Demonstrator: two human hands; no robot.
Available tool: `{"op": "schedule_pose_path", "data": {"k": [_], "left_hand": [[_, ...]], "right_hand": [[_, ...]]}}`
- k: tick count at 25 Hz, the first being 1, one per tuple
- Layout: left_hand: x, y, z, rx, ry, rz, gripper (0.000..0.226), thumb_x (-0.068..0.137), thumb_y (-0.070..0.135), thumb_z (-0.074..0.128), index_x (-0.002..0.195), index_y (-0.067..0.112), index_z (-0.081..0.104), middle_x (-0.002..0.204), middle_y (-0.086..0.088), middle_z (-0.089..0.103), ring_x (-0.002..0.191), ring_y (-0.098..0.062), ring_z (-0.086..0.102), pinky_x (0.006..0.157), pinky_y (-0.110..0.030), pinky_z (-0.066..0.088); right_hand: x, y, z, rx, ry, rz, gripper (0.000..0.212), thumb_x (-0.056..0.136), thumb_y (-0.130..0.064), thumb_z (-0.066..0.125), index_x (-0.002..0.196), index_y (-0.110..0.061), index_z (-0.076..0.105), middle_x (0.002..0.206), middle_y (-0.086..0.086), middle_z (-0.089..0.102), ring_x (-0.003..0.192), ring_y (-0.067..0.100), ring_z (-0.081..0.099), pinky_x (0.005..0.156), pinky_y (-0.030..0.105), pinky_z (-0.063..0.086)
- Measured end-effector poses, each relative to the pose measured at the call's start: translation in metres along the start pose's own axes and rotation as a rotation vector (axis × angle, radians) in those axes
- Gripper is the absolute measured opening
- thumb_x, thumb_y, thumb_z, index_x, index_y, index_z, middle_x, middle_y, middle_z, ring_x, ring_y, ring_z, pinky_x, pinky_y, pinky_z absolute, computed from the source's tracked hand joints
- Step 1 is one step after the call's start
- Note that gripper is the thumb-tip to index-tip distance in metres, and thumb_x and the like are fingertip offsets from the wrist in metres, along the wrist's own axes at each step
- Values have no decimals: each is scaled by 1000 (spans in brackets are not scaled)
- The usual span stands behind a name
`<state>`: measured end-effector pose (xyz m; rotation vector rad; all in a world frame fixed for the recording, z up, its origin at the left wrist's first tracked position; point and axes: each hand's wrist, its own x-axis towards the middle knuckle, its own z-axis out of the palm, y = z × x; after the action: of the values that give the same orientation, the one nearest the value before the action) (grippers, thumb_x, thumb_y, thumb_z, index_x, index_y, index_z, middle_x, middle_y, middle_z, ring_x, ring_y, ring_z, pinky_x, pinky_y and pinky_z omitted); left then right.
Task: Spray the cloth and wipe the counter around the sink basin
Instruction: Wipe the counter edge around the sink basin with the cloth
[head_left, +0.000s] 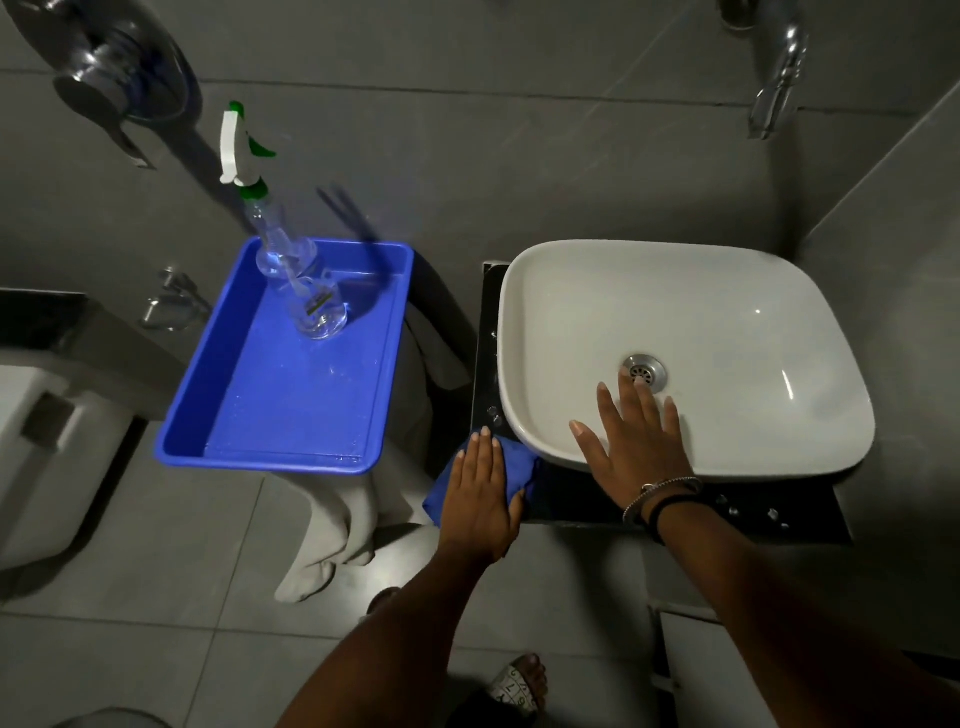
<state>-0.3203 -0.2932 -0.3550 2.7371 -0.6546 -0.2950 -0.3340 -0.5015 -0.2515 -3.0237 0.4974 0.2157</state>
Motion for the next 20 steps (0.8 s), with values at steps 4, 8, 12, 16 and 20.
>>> {"op": "schedule_pose_path", "data": {"k": [4,8,12,16,20], "left_hand": [[14,10,0,-14,-5,54,74,98,47,28,156,6,7,165,-16,4,154,-28,3,125,-38,-1],[50,-2,-15,-54,23,-1,72,99,41,35,155,4,10,165,-17,6,154,-30,3,123,-36,-6],[78,-16,-26,-86,-22,11,71,99,39,39,155,4,12,165,-17,6,154,-31,2,125,-39,-2],[134,-26,-32,-103,-84,44,74,98,39,45,156,5,12,166,-15,4,153,-31,0,125,-43,2],[214,-40,-48,-69,-109,61,75,99,37,43,156,5,6,166,-15,-1,153,-32,-3,124,-42,1]], "right_hand": [[-5,13,-4,8,-33,10,80,87,-66,3,149,-23,29,163,6,19,151,27,15,120,54,13],[12,-5,-15,61,-29,4,81,87,-66,5,151,-20,23,164,4,16,151,23,12,121,51,9],[0,-7,-5,33,-34,7,80,88,-65,5,150,-19,24,163,4,19,150,24,16,121,52,15],[2,-5,-8,-22,-10,8,73,90,-61,14,143,-17,41,157,9,35,144,30,32,114,56,30],[9,-8,-14,-18,-13,4,69,90,-56,22,136,-14,52,151,14,44,138,36,41,106,57,38]]}}
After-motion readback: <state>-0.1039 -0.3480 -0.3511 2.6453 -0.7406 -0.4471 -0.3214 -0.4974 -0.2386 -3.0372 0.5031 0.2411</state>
